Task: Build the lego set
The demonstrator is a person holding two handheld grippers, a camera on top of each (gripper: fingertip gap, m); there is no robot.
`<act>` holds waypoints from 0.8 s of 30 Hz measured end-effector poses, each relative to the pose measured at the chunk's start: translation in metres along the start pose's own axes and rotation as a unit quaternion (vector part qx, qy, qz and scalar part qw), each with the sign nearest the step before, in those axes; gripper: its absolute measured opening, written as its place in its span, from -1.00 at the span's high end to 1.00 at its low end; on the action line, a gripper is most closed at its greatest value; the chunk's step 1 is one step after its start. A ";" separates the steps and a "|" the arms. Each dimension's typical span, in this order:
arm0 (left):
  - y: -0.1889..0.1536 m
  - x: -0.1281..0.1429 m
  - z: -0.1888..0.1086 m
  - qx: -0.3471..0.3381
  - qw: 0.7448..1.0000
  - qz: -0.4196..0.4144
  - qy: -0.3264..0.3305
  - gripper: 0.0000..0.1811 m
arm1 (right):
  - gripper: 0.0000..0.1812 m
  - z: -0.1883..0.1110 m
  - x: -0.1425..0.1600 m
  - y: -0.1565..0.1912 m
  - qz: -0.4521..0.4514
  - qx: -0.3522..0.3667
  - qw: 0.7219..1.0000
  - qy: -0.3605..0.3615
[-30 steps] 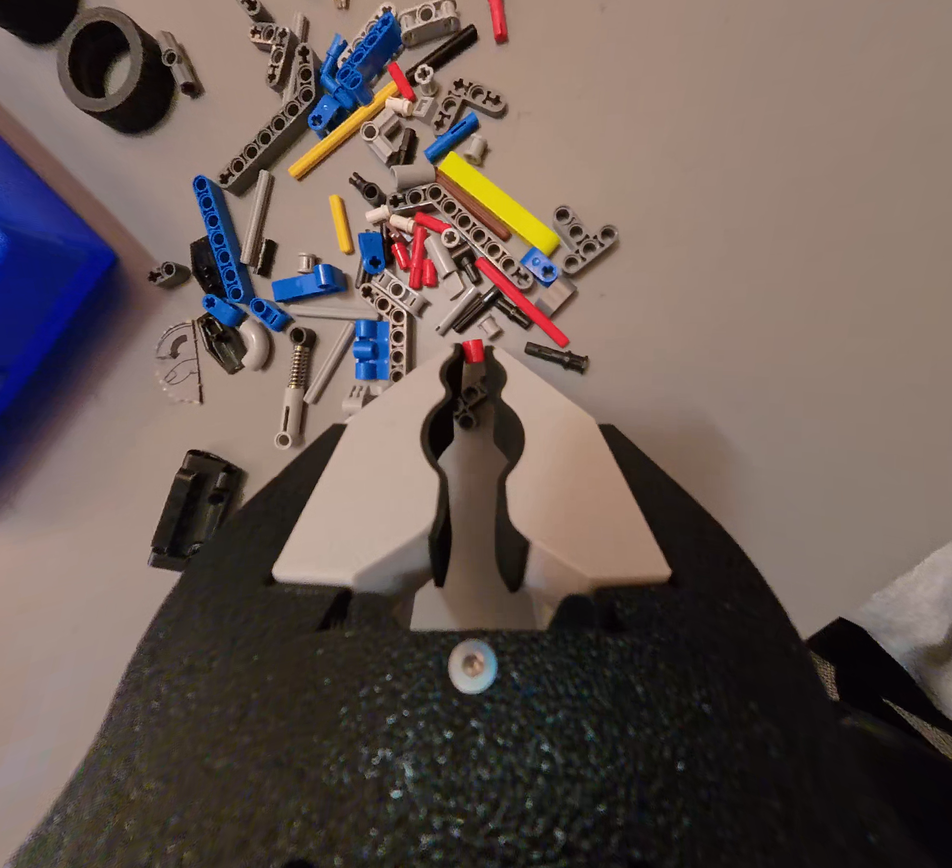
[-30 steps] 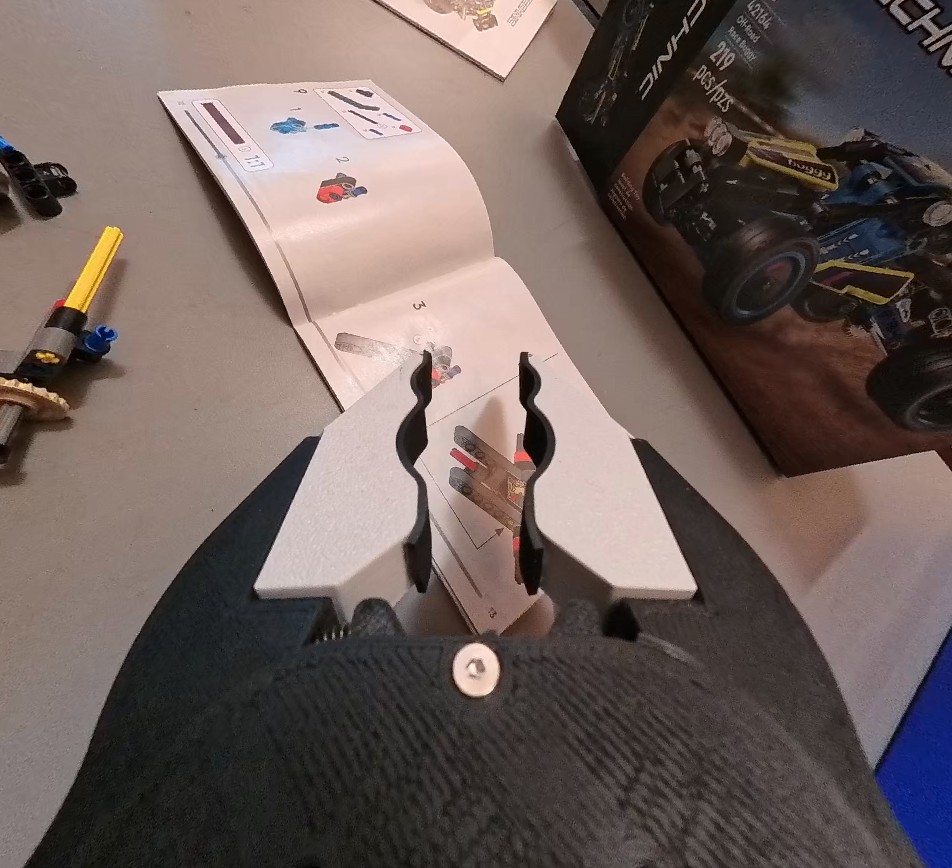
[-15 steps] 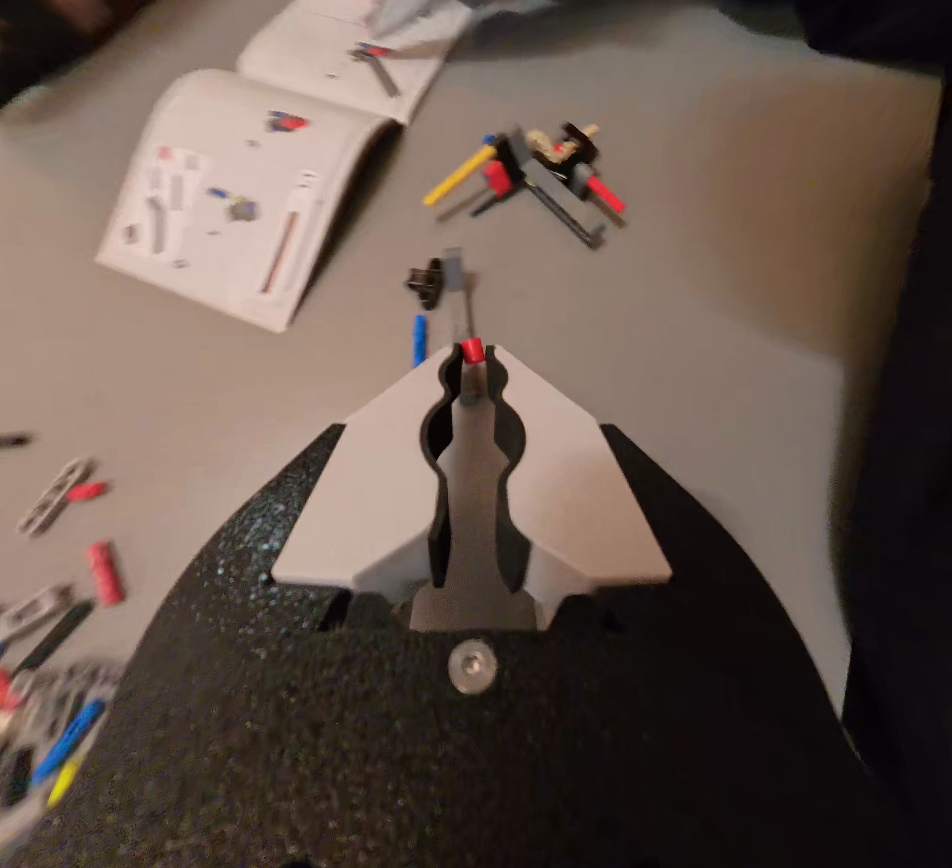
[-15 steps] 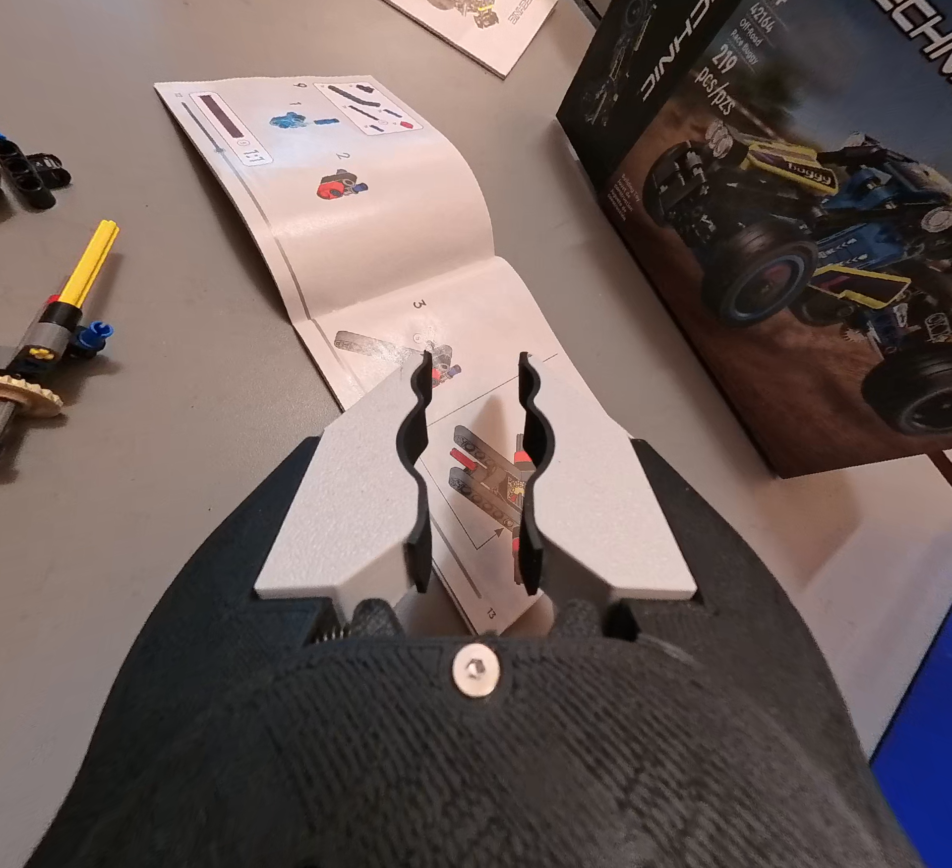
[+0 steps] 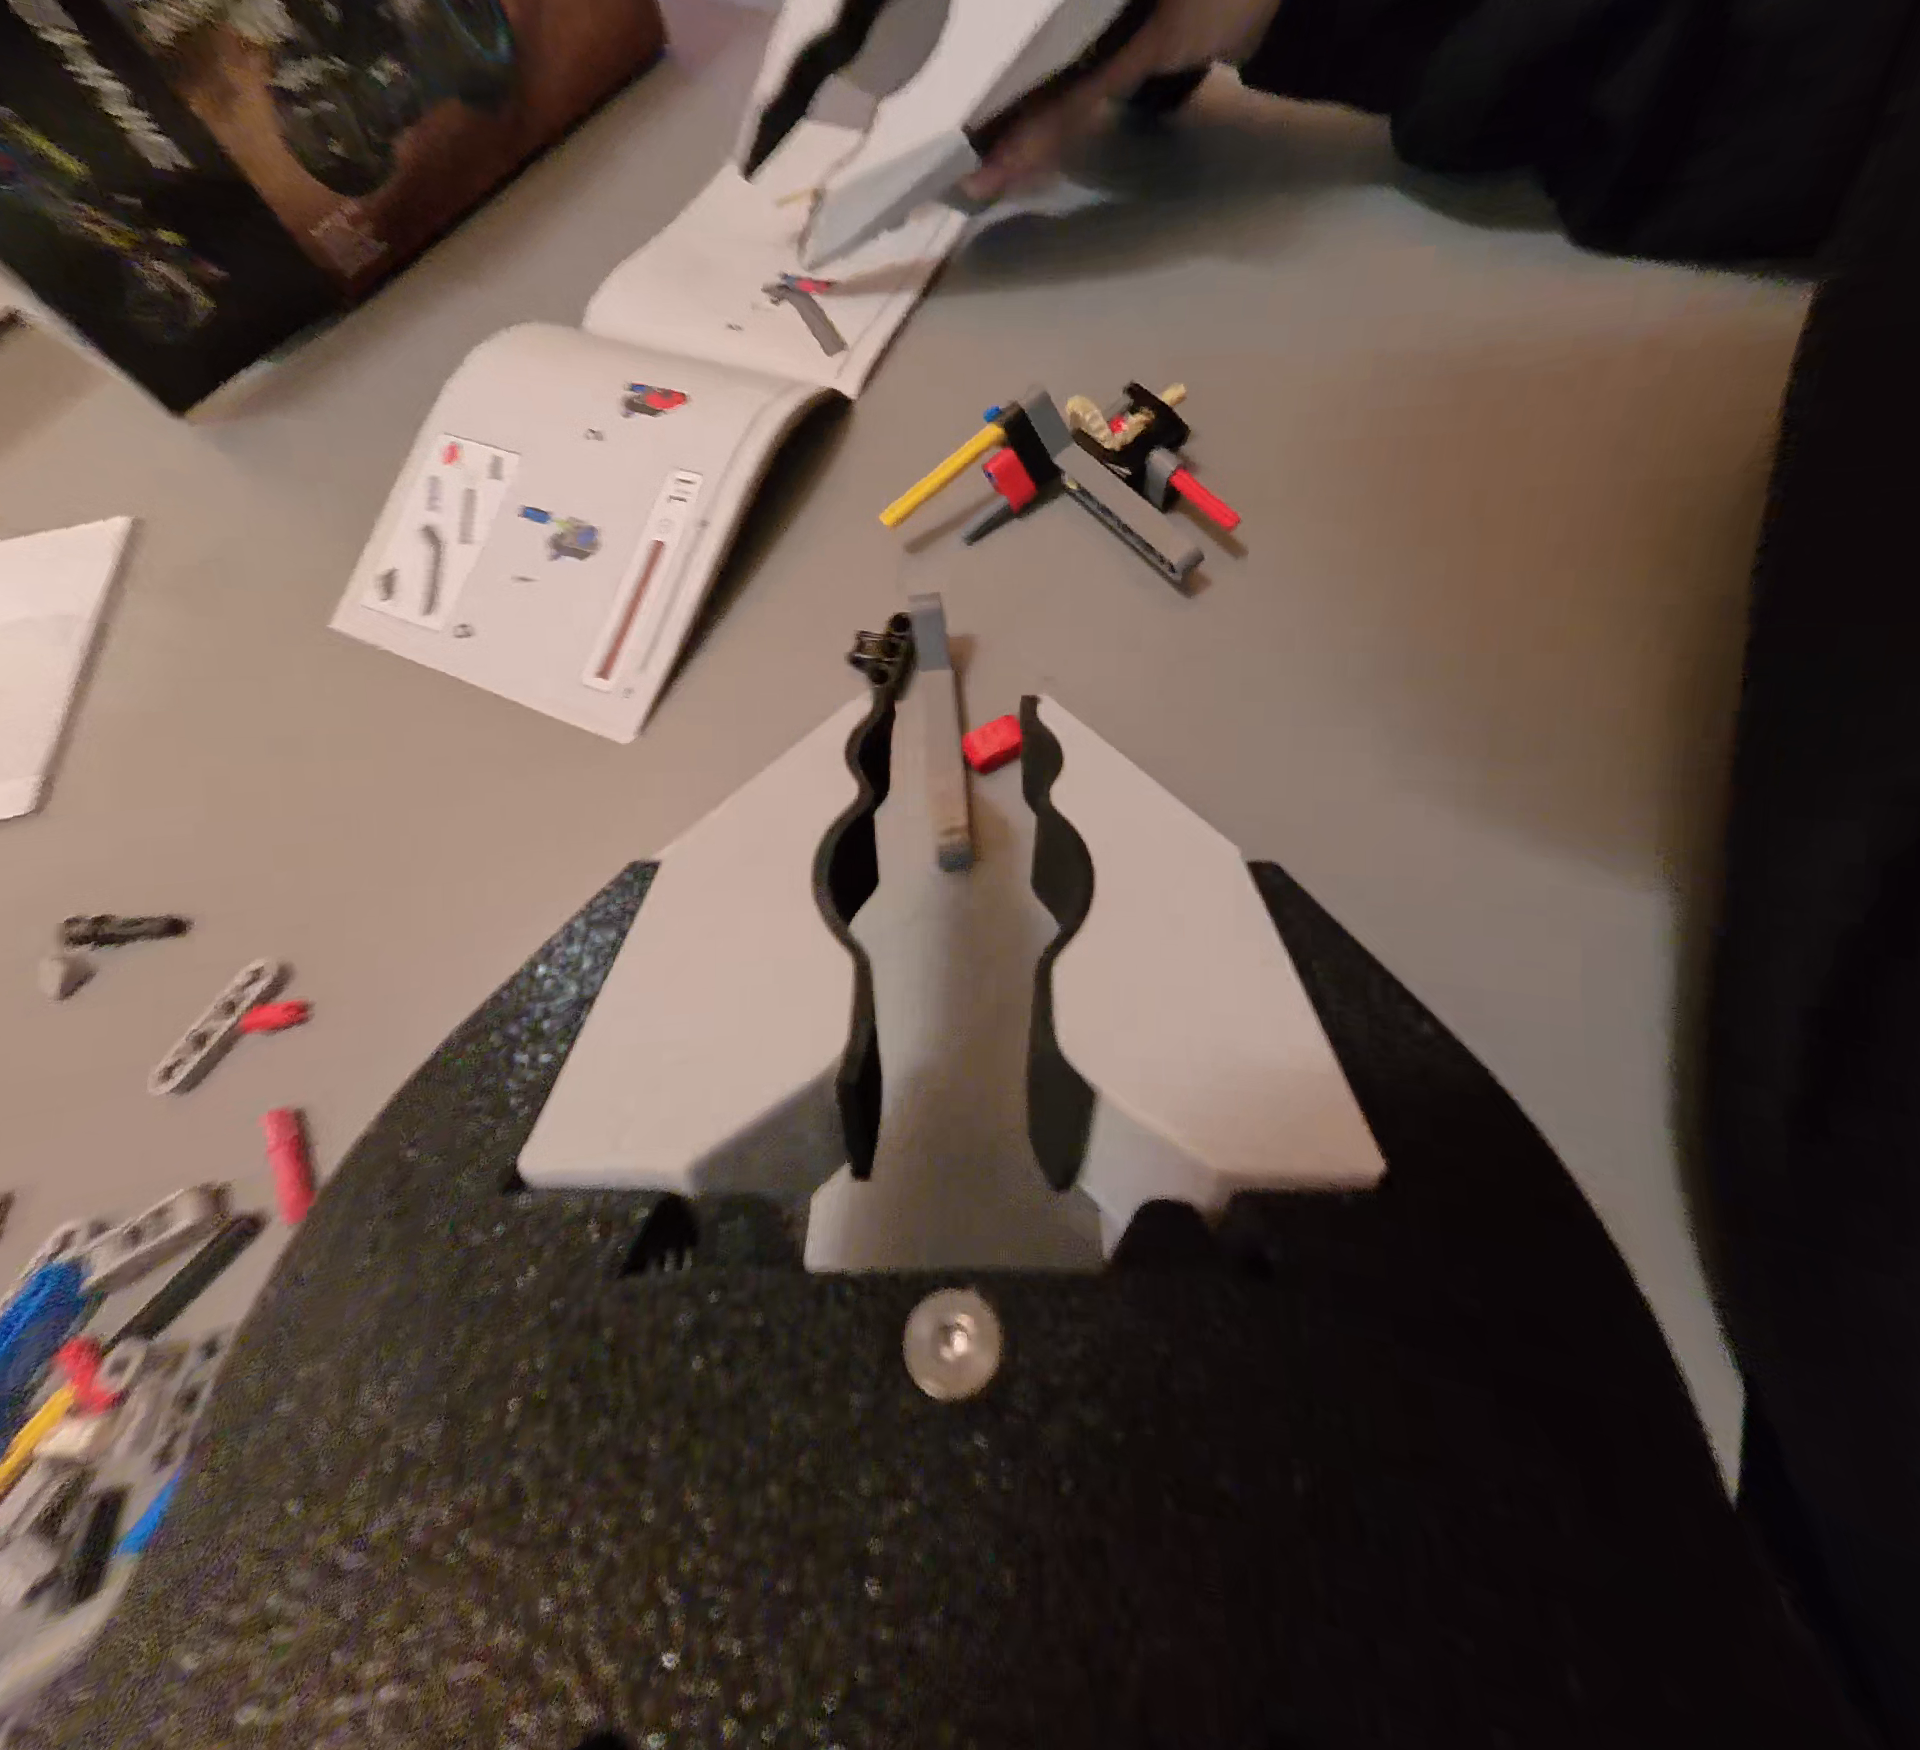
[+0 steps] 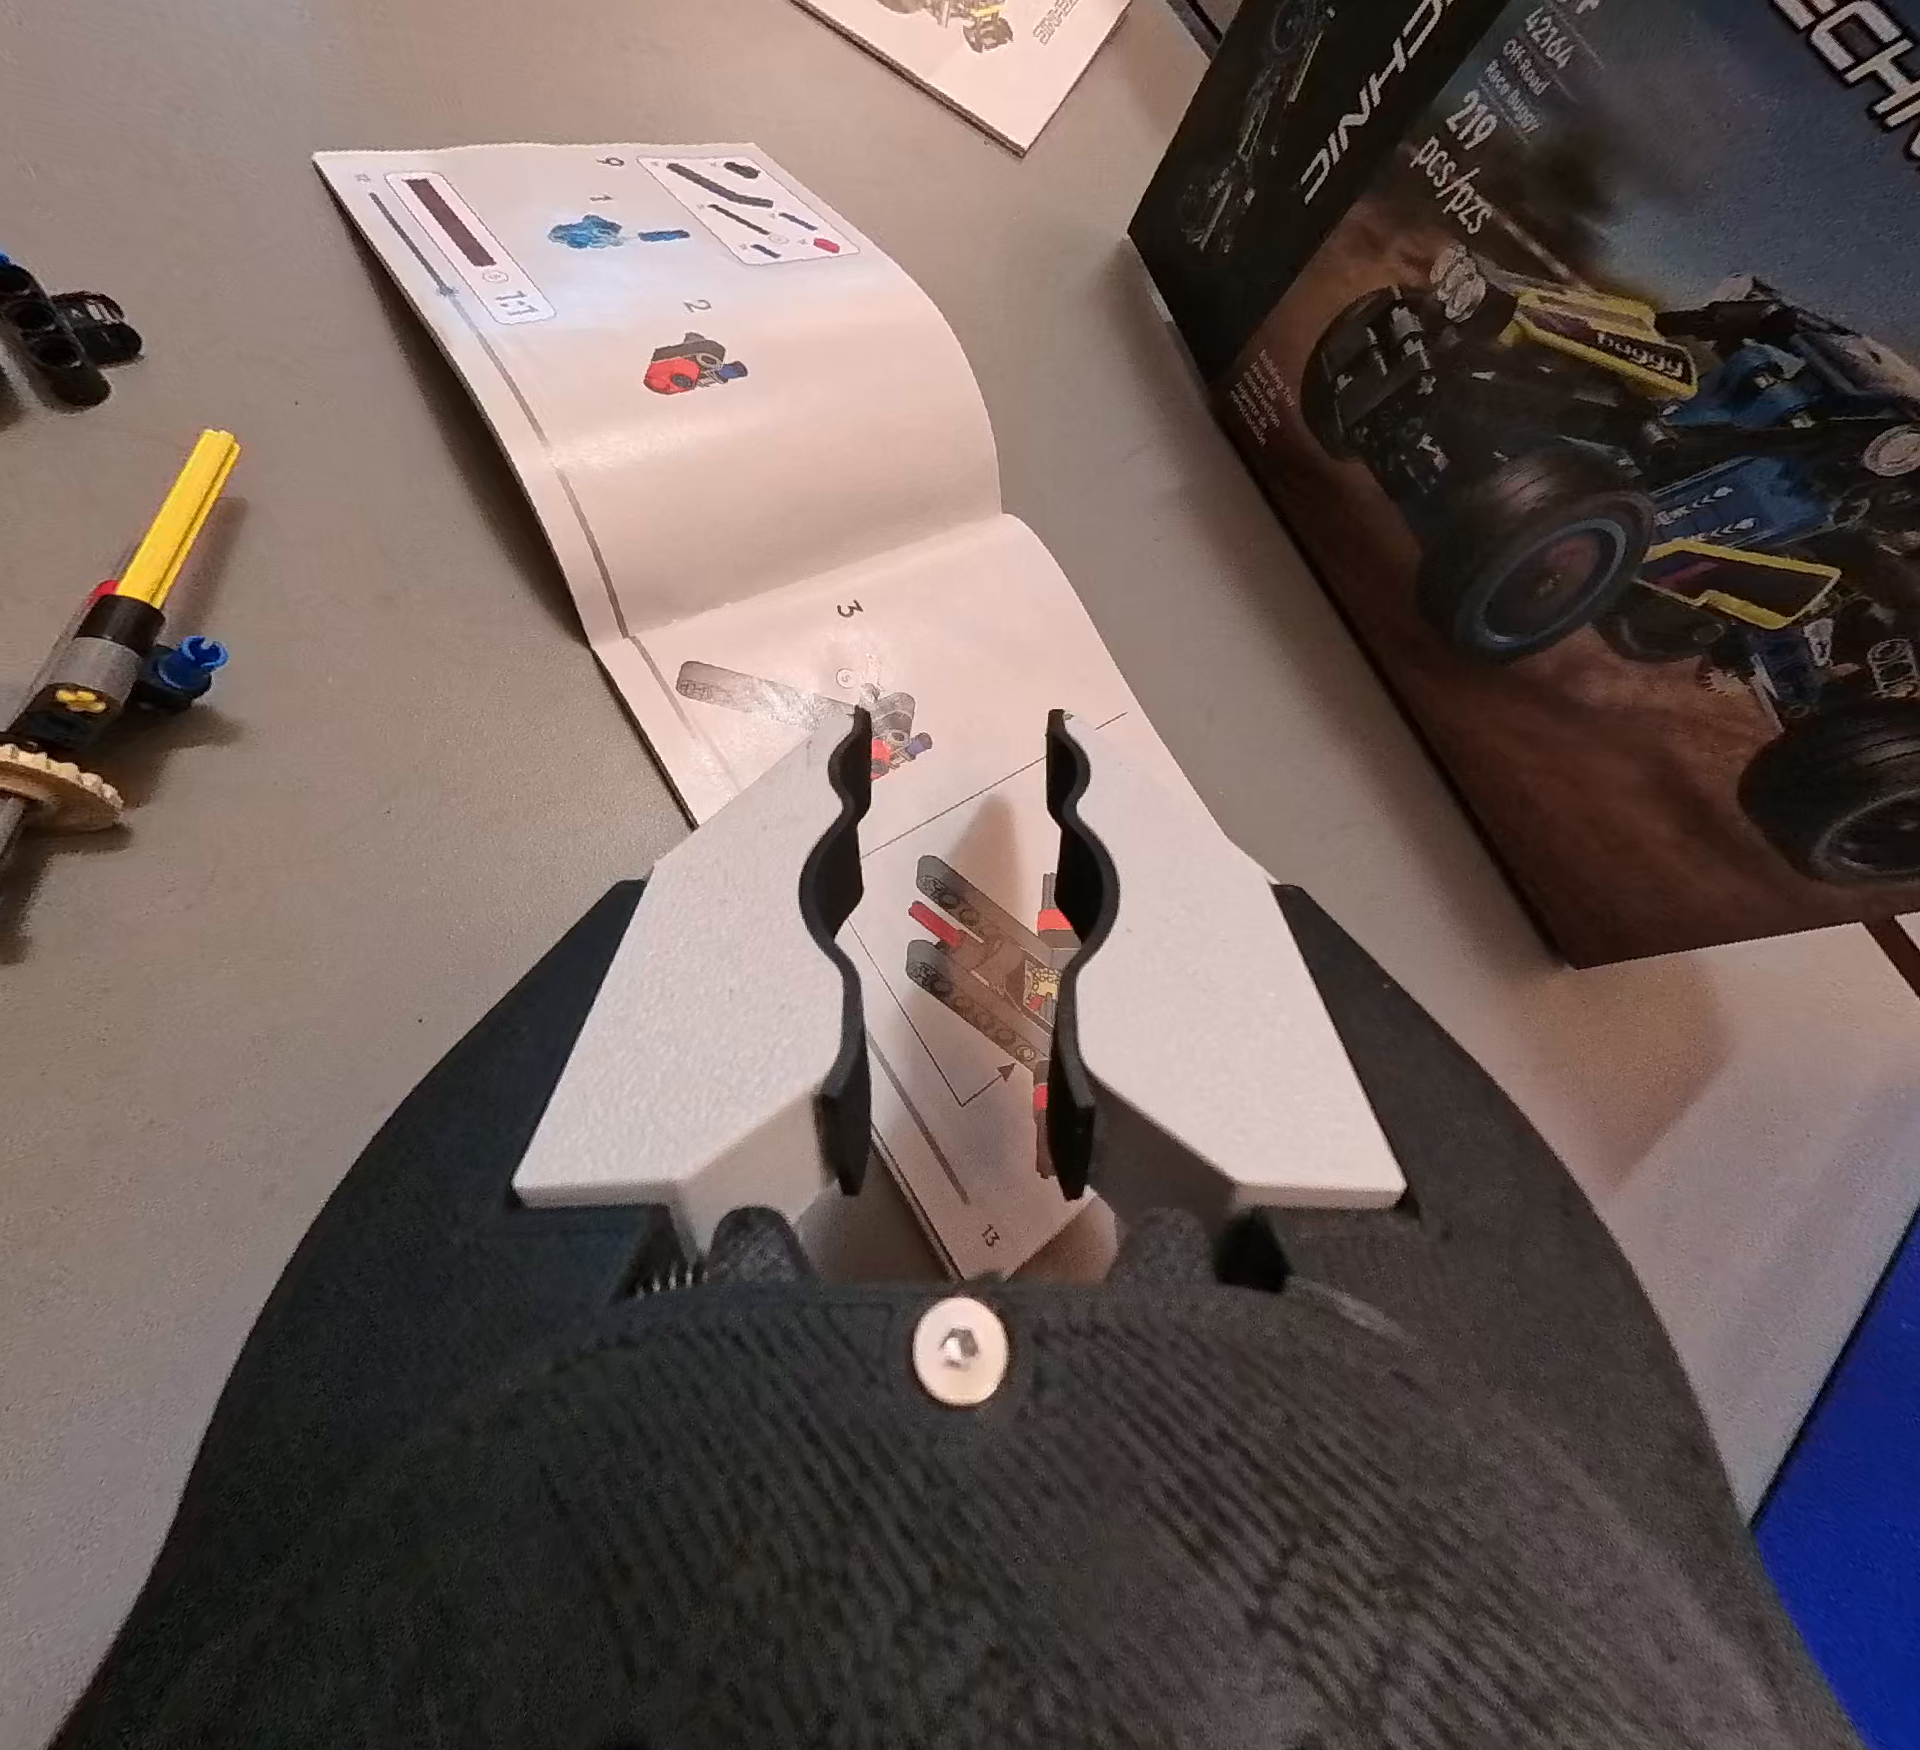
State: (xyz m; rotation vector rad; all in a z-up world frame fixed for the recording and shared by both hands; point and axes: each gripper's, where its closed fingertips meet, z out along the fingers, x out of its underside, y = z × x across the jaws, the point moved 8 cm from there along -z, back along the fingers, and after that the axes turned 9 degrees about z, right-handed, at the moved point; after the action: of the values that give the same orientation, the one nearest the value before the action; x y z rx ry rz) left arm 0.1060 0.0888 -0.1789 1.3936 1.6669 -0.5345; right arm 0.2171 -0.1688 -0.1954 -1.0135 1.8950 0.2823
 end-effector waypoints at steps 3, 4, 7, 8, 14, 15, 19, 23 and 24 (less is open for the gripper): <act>0.014 0.003 -0.025 -0.047 0.998 -0.014 -0.026 0.81 | 0.65 0.000 0.000 0.000 0.000 0.001 1.000 0.001; 0.021 0.007 -0.035 -0.072 0.997 -0.019 -0.025 0.82 | 0.65 0.001 0.000 0.000 -0.001 0.001 1.000 0.003; 0.048 0.026 -0.063 -0.157 0.986 -0.060 0.022 0.84 | 0.65 0.001 0.001 0.001 -0.004 0.002 1.000 0.006; 0.058 0.033 -0.071 -0.182 0.980 -0.075 0.040 0.85 | 0.66 0.001 0.001 0.001 -0.006 0.003 1.000 0.007; 0.110 0.071 -0.128 -0.313 0.927 -0.148 0.140 0.86 | 0.65 0.001 0.001 0.001 -0.006 0.003 1.000 0.008; 0.116 0.077 -0.141 -0.336 0.916 -0.167 0.143 0.86 | 0.65 0.001 0.002 0.001 -0.007 0.004 1.000 0.009; 0.125 0.097 -0.182 -0.390 0.882 -0.233 0.124 0.89 | 0.65 0.002 0.002 0.000 -0.007 0.005 1.000 0.011; 0.111 0.114 -0.201 -0.393 0.874 -0.268 0.098 0.91 | 0.66 0.002 0.002 0.002 -0.011 0.001 1.000 0.012; 0.107 0.118 -0.203 -0.390 0.874 -0.273 0.096 0.91 | 0.66 0.003 0.002 0.003 -0.013 0.002 1.000 0.012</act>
State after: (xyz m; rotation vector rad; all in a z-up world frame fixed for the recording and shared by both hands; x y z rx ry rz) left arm 0.1374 0.3427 -0.1480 0.3841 2.1115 0.0183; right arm 0.2164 -0.1664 -0.1986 -1.0430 1.9027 0.2528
